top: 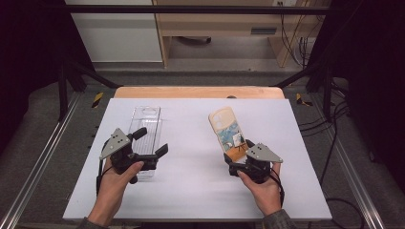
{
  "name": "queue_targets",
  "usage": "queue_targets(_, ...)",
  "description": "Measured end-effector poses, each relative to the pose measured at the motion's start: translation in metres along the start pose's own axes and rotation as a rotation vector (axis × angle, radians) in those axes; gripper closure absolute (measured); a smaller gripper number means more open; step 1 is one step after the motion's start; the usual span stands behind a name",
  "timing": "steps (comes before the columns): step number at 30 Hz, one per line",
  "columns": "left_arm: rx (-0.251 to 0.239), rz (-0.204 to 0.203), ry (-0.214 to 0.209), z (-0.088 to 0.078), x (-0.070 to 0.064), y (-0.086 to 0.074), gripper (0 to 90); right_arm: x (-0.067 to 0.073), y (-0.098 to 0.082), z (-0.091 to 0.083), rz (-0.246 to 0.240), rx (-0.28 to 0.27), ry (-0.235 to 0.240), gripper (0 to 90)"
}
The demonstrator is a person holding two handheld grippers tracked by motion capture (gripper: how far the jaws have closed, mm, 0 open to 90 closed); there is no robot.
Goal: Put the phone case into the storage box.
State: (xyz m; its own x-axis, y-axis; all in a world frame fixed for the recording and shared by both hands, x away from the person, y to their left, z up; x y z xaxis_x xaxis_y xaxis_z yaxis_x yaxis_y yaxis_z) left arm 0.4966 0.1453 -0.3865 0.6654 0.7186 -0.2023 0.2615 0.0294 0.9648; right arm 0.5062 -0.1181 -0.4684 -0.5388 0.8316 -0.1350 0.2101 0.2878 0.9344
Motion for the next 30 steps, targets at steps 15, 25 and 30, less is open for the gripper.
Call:
queue_targets(15, 0.031, 0.016, -0.035, 0.018, -0.016, -0.002, 2.0, 0.002, 0.001, 0.0, -0.005, -0.007, 0.007, 11.7)
queue_targets(25, 0.043, 0.025, -0.045, 0.026, -0.022, 0.001, 3.3, 0.006, 0.002, 0.0, -0.006, -0.012, 0.014, 11.7)
queue_targets(30, 0.046, 0.029, -0.05, 0.03, -0.026, 0.002, 3.7, 0.007, 0.003, 0.0, -0.008, -0.015, 0.016, 11.7)
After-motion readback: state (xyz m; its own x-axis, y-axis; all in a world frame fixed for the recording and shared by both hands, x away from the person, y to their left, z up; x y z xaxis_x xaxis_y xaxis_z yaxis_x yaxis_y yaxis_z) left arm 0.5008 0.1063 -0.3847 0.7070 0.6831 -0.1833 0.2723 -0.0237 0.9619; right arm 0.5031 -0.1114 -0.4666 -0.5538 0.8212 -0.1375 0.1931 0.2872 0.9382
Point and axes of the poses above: each handheld gripper's, and its own axes: z roughly forward along the jaws, y roughly out of its top, x roughly to its left, the point moved 9 cm from there along z, roughly forward along the jaws, and after that the axes turned 6 degrees about -z, right-handed, at the moved point
